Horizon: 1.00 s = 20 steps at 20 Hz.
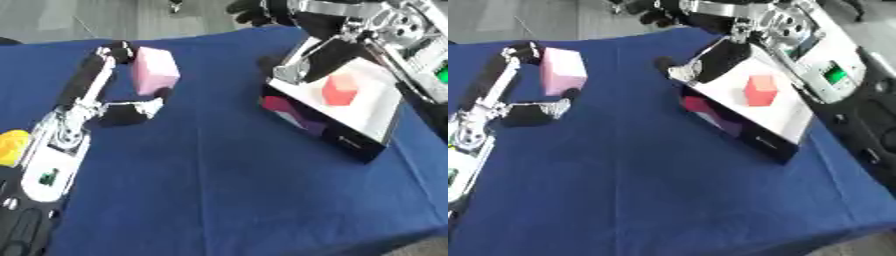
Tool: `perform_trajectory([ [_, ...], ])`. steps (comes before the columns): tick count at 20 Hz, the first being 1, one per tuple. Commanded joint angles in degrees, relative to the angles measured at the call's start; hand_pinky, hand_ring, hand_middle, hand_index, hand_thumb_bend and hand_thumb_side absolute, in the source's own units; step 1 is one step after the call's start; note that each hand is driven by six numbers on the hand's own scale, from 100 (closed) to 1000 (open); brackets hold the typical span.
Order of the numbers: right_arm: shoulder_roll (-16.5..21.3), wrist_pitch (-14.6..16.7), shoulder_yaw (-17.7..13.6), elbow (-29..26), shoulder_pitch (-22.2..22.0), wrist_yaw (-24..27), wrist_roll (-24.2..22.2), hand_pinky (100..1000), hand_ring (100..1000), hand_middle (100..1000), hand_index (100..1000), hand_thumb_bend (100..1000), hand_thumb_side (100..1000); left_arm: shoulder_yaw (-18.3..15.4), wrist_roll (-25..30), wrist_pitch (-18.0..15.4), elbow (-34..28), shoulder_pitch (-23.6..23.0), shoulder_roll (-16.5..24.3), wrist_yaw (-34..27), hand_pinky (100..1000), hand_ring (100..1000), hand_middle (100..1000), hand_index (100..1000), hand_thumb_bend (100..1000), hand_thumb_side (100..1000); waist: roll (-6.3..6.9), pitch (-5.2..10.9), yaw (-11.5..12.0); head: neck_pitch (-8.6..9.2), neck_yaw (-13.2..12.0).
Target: Pick up the objects with one hand, pass them to the other hand, and then place them into the box on the other side of the table.
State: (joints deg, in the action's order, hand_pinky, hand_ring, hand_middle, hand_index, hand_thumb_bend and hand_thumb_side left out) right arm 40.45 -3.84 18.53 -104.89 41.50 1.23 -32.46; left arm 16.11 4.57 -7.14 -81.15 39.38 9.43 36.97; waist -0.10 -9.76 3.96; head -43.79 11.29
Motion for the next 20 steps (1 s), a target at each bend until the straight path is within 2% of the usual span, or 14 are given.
perform_trajectory([
  [1, 0.6, 0.6, -0.3, -0.7, 1.3, -0.6, -0.8, 1000, 1000, 1000, 1000, 100, 126, 0.1, 0.0, -0.5, -0.5, 1.3, -0.2, 0.3, 777, 695, 659, 539, 100, 289, -0.33, 0.64, 0.1, -0.32, 0.3],
  [4, 0.4, 1.7, -0.1, -0.7, 1.3, -0.5, -1.7, 1000, 1000, 1000, 1000, 100, 270, 0.2, 0.1, -0.6, -0.4, 1.6, -0.6, 0.3, 778, 694, 658, 539, 100, 288, -0.32, 0.53, 0.1, -0.32, 0.5],
  [6, 0.4, 2.4, 0.0, -0.6, 1.4, -0.8, -2.1, 1000, 1000, 1000, 1000, 100, 315, 0.2, 0.1, -0.7, -0.4, 1.7, -0.7, 0.4, 778, 694, 658, 539, 100, 284, -0.33, 0.46, 0.1, -0.32, 0.6],
  [14, -0.2, 3.1, 0.4, -0.3, 1.7, -2.3, -2.8, 1000, 1000, 1000, 1000, 100, 334, 0.5, 0.1, -0.9, -0.3, 2.2, -1.8, 1.3, 779, 694, 658, 538, 100, 276, -0.26, 0.13, 0.3, -0.32, 1.0],
  [20, -0.5, 2.7, 0.7, 0.1, 1.8, -3.1, -2.7, 1000, 1000, 1000, 1000, 100, 285, 0.9, 0.3, -1.0, -0.1, 2.7, -2.8, 2.1, 779, 694, 659, 539, 100, 273, -0.21, -0.06, 0.4, -0.32, 1.1],
])
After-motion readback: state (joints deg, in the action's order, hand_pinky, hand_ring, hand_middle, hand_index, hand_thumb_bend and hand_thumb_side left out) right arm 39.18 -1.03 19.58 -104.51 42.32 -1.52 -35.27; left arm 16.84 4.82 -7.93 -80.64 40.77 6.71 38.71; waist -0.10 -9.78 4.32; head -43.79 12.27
